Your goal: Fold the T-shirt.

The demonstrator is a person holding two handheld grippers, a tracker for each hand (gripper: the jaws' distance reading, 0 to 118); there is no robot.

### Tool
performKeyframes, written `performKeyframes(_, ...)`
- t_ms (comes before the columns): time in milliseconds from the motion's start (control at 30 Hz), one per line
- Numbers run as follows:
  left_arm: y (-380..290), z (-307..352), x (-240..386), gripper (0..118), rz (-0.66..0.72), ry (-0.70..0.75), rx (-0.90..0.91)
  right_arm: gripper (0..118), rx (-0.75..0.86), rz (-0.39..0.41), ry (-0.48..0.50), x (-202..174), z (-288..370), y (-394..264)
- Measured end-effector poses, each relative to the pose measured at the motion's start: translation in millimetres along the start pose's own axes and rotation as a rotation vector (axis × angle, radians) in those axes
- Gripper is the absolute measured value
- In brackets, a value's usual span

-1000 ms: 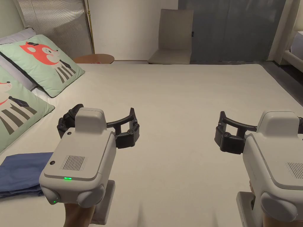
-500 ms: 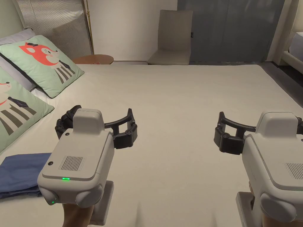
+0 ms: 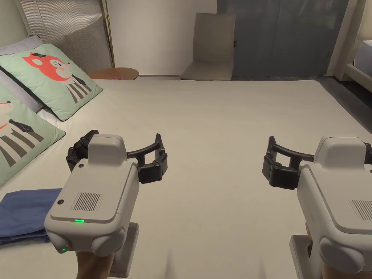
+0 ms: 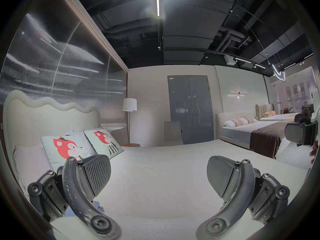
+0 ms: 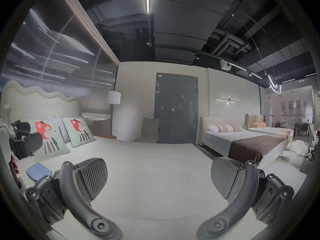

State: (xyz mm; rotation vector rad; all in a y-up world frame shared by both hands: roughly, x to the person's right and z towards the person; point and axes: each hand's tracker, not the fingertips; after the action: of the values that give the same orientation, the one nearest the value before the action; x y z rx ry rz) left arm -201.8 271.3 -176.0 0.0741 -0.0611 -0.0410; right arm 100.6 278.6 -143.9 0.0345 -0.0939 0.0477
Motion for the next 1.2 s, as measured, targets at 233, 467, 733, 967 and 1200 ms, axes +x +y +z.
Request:
performKeyframes(233,0.7,0.5,-0.5,111,-0.001,0.000,-0.003,117,0.004,0.001,-0.002,0.5,-0.1,-0.5)
performKeyframes(467,1.1,1.3,0.0,111,0.001,-0.004,0.002,117,0.003,0.002,-0.002,0.1,0.3,-0.4)
performKeyframes(733,-0.7,0.6,-0.2,111,-0.001,0.000,0.000,117,0.005,-0.001,-0.001,1.3,2.3,1.3)
performKeyframes(967,-1.3,0.1,-0.4,111,-0.001,-0.001,-0.005,117,0.005,-0.002,-0.002,-0.1,2.3,0.5)
performKeyframes(1200,1.5,2.0,0.2,111,0.005,-0.002,-0.001,117,0.007,-0.003,-0.004,0.4,3.3,2.6)
